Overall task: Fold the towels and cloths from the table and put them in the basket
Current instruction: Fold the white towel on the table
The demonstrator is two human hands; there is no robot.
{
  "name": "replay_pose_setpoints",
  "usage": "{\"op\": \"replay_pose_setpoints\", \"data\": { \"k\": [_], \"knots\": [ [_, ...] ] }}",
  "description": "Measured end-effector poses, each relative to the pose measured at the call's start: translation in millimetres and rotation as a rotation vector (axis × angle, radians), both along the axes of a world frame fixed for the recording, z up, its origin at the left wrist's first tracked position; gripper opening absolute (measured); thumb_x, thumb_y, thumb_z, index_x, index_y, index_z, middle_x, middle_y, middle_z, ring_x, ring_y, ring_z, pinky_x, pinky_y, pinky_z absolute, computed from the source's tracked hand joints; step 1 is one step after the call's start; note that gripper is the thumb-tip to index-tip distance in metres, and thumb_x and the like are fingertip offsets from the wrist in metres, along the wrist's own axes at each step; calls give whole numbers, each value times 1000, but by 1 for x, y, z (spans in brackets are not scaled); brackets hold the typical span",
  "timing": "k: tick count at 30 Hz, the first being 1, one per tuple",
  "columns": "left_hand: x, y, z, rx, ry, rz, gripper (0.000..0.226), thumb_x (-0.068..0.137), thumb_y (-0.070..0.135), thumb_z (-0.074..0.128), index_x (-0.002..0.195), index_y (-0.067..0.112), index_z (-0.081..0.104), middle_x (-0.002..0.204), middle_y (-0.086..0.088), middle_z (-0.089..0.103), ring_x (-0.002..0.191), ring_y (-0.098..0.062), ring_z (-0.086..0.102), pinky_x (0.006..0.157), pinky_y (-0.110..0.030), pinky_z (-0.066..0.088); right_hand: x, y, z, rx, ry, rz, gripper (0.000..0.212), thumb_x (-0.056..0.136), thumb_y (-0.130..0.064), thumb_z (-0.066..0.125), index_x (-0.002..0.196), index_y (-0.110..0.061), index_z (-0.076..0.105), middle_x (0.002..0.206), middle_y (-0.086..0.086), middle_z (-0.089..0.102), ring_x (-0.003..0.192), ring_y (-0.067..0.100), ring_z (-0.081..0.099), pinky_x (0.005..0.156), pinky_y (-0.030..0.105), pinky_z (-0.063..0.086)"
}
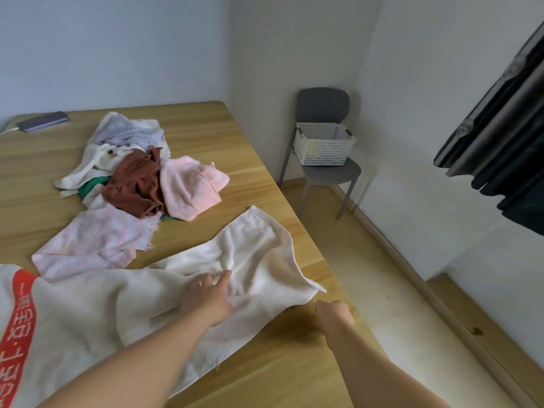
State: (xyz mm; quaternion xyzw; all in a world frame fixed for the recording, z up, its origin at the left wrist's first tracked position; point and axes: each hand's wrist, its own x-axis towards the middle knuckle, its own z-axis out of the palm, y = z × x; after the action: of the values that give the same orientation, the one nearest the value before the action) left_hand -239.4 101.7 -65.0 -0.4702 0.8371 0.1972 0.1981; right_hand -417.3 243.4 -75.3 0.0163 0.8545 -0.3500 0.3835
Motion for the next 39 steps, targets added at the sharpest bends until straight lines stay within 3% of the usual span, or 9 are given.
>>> {"op": "replay_pose_setpoints", "data": {
  "k": [4,10,14,19,21,25,30,35,39],
  "knots": [
    [-5,11,-7,-8,14,-79,65,85,35,49,142,45,20,150,3,20,139,-27,17,112,-38,23,8,-13,16,-193,319,116,10,85,-15,45,93,-13,49,98,5,54,78,21,52,64,29,40],
    [8,11,-8,17,96,-63,61,83,37,54,138,46,30,148,10,21,136,-23,21,110,-33,29,24,-34,3,-47,432,920,39,93,-20,41,132,-24,49,139,-4,44,124,19,43,100,34,41],
    [8,3,-11,15,199,-5,66,87,35,53,146,35,22,152,6,22,140,-21,19,112,-34,26,16,-20,4,241,447,885,44,94,-25,34,138,-23,32,130,0,47,112,24,54,77,31,43],
    [-7,-2,-4,-68,357,119,52,93,25,47,143,25,32,142,-2,38,130,-21,38,104,-34,36,-2,-27,24,308,547,800,14,88,-13,36,83,-15,48,81,-2,50,85,23,54,68,28,40],
    [-10,-5,-4,-232,322,115,44,93,25,45,136,28,40,134,0,43,123,-22,42,98,-33,40,-4,-37,23,201,614,865,22,91,-16,37,103,-16,55,105,1,56,101,23,52,79,31,43],
    [-13,-18,-12,-273,206,114,40,92,34,42,132,35,39,136,5,37,126,-22,35,99,-35,35,5,-60,10,104,544,1136,45,96,-34,39,141,-29,35,147,-5,35,132,22,33,105,37,31],
    [-23,-45,-19,-6,27,186,50,94,54,26,142,41,23,154,0,13,143,-25,9,112,-47,19,-7,-80,-2,177,555,1249,51,97,-46,34,146,-35,24,155,-12,10,143,19,9,111,38,21],
    [-35,-74,-12,142,68,213,57,93,61,25,145,43,12,158,3,-12,145,-25,-12,114,-51,3,-40,-93,-4,215,495,1233,53,97,-46,36,147,-38,20,158,-13,0,147,18,-4,116,38,12],
    [-22,-65,-23,-94,244,231,54,91,41,49,142,36,31,156,3,13,144,-23,16,111,-43,24,-30,-97,-3,224,656,1139,49,96,-38,38,143,-27,29,157,-6,10,145,21,10,115,37,17]
  ]
}}
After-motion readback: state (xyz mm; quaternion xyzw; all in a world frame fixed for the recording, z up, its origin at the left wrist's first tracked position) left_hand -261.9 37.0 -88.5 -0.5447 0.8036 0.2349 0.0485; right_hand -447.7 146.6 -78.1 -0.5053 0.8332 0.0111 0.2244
